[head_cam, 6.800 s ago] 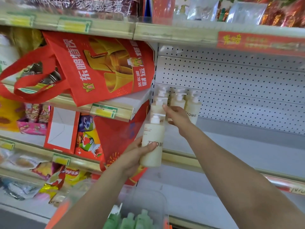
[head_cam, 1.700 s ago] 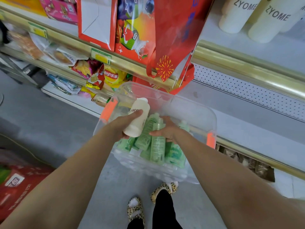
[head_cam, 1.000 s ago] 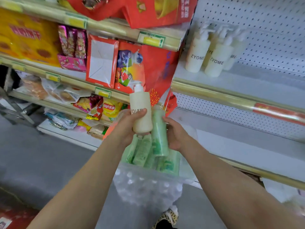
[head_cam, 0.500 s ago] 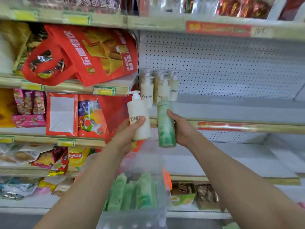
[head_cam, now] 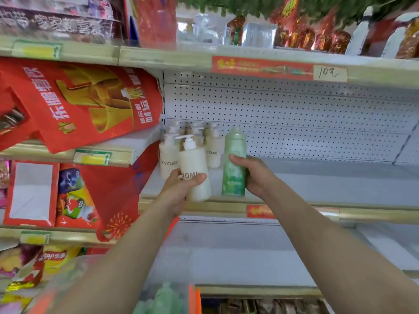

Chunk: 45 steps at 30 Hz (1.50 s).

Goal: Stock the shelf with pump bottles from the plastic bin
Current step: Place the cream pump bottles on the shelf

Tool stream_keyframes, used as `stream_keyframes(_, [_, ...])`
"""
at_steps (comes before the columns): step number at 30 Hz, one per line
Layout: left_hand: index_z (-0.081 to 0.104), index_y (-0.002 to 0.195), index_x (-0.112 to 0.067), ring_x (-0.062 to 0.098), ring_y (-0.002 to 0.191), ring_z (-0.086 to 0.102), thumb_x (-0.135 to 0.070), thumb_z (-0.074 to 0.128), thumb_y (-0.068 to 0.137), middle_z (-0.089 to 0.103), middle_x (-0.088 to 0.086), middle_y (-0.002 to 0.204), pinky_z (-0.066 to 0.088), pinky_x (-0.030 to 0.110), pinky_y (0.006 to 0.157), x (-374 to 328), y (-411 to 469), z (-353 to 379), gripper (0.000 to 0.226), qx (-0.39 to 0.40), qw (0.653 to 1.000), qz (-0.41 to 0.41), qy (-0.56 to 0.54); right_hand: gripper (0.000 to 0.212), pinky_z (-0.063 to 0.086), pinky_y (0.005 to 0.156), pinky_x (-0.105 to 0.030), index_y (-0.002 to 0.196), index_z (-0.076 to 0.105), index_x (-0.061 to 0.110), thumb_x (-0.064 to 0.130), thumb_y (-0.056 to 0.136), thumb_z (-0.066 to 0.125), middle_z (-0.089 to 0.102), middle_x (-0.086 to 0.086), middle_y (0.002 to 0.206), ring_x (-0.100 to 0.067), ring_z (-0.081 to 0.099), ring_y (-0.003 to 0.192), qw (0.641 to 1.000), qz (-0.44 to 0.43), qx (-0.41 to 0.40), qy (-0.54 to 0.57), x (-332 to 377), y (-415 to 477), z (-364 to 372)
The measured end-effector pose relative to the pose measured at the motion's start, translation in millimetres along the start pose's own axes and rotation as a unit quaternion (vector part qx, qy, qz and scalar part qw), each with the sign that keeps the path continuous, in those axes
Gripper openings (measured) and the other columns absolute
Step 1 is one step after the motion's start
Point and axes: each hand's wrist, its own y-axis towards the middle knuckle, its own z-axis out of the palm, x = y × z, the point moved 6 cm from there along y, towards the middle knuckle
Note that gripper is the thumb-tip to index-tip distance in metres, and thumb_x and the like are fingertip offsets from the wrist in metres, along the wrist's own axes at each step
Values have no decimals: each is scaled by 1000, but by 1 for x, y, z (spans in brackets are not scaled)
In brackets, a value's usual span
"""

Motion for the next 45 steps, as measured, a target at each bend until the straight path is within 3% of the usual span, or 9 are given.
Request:
stream_keyframes(3, [52,121,-17,22,107,66,-12,85,73,68,5,115,51,48,98,11,33,28,58,3,999,7,32,47,57,90,-47,122,63,-1,13,80,78,71,-17,113,-32,70,105,1000,-18,-2,-10,13,28,-26])
stream_keyframes(6, [52,123,-19,22,108,65,-16,88,70,67,4,115,51,43,97,27,61,49,63,1,997,14,71,42,58,85,-43,120,61,2,6,81,76,71,-14,107,-27,71,98,999,-33,-2,-2,24,50,-52])
stream_keyframes(11, [57,121,-19,17,99,65,-16,88,66,68,3,111,53,25,75,53,84,61,63,-27,993,49,107,54,57,87,-42,130,51,4,-1,81,74,67,-14,114,-28,69,102,999,-49,-6,-11,36,82,-94])
stream_keyframes(19, [50,126,-25,16,113,62,-40,95,46,66,-2,121,51,44,99,63,115,53,93,-109,978,76,158,45,56,86,-37,122,61,6,-3,80,74,70,-6,109,-22,70,100,997,-58,11,-40,40,120,-134])
stream_keyframes(22, [54,121,-29,15,112,62,-42,90,53,67,-7,118,51,40,98,64,115,53,79,-156,964,91,196,42,54,83,-31,118,62,8,-3,79,75,72,-4,104,-21,70,98,996,-71,16,-51,42,128,-140])
stream_keyframes(25, [59,123,-29,14,103,62,-32,87,69,67,-5,111,48,23,82,60,112,57,60,-191,944,117,244,46,54,84,-32,122,63,6,0,78,77,72,-6,109,-21,72,98,997,-67,18,-45,39,136,-143])
stream_keyframes(29, [62,124,-29,20,92,58,-42,86,66,60,6,105,50,32,84,54,113,58,64,-246,901,142,326,49,55,86,-33,124,62,4,2,77,79,70,-10,117,-22,72,102,997,-58,26,-39,33,138,-143])
stream_keyframes(33, [59,131,-21,18,91,56,-35,87,69,58,5,106,42,26,82,55,113,56,70,-280,898,129,314,50,54,86,-34,124,63,5,2,77,79,70,-9,116,-22,72,100,997,-58,24,-42,30,136,-143])
stream_keyframes(45, [51,136,-29,23,101,55,-49,80,72,53,0,105,46,37,86,54,116,59,73,-297,881,112,351,51,53,95,-39,123,64,4,4,74,81,72,-8,113,-25,69,107,998,-47,7,-46,23,135,-146])
